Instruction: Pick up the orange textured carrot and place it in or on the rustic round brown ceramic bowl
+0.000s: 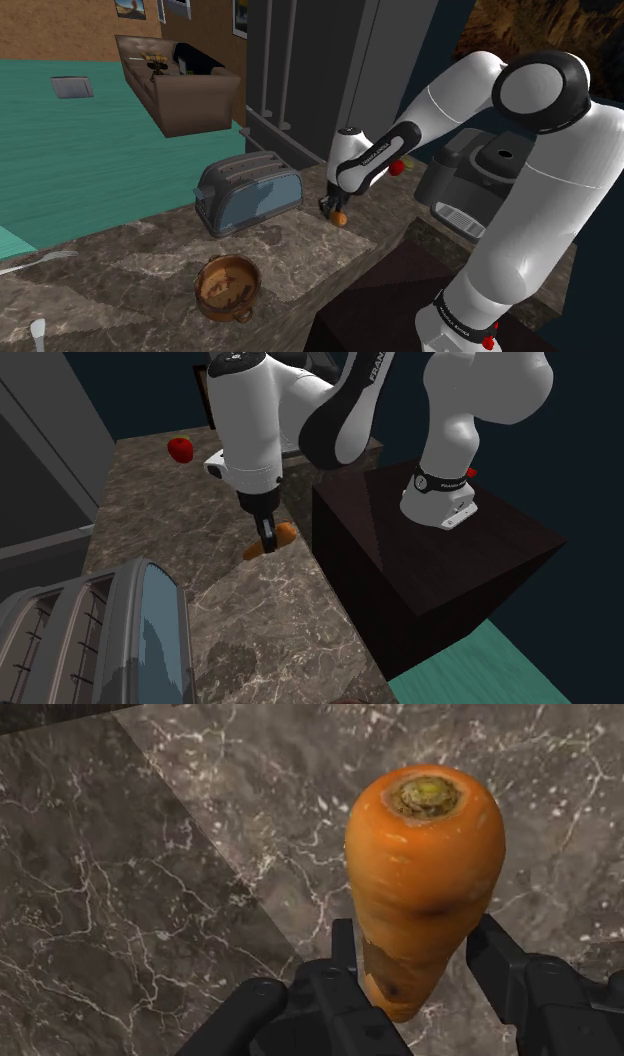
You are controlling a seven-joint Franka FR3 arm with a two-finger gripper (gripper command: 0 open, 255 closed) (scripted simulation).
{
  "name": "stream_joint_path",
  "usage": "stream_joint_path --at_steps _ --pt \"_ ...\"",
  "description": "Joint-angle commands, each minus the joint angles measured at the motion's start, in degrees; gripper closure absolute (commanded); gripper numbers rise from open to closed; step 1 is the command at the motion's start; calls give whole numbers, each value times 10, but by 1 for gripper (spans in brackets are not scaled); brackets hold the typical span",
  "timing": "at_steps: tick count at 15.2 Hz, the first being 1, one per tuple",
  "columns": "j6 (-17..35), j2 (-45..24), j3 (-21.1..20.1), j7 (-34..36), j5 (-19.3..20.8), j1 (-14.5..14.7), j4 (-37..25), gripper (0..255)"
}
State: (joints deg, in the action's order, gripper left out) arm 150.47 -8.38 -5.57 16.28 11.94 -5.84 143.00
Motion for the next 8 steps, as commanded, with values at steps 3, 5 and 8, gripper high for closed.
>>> stream_joint_path --at_steps 3,5,8 --pt "-30 31 -4 -14 -15 -2 0 255" --pt "-36 34 -11 1 -16 7 -2 255" --pt "-46 30 -33 49 -16 34 -10 255"
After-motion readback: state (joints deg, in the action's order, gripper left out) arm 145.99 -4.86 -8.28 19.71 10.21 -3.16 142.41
